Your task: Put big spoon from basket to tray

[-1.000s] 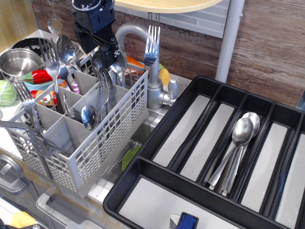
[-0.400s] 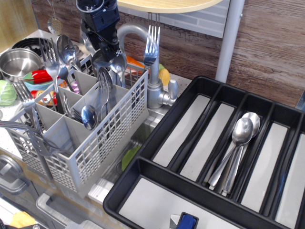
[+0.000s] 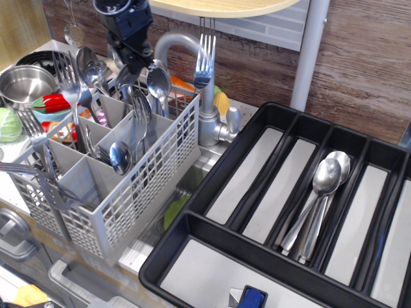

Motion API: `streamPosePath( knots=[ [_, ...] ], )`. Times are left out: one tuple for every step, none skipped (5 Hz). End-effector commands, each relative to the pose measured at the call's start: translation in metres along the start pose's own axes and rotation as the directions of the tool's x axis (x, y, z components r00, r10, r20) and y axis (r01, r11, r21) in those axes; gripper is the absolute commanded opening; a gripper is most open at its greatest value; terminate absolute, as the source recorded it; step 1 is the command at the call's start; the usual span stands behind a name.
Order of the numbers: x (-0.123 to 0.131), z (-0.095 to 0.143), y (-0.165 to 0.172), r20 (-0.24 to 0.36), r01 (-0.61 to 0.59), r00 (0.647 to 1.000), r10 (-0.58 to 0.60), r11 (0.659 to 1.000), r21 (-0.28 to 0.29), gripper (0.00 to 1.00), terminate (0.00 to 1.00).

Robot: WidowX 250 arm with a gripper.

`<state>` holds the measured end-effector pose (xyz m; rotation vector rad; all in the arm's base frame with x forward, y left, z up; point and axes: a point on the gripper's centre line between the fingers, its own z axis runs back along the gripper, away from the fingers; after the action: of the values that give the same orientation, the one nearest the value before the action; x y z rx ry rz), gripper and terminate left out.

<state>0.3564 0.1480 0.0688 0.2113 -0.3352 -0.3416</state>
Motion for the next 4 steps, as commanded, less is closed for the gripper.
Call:
streamPosePath(
  knots=[
    [0.011,0.05,0.013,-0.092,0.07,0.994,-0.052,0.977,0.2,0.0,0.0],
    [0.023,0.095,0.024,-0.16,0.106,0.985,-0.061,0.953,0.285,0.0,0.0],
    [0.037,0.126,0.014,-0.187,0.043,0.982,0.016,0.951,0.308,0.0,0.0],
    [0.057,0.145,-0.012,-0.225,-0.087,0.964,0.142,0.968,0.235,0.0,0.0]
  ],
)
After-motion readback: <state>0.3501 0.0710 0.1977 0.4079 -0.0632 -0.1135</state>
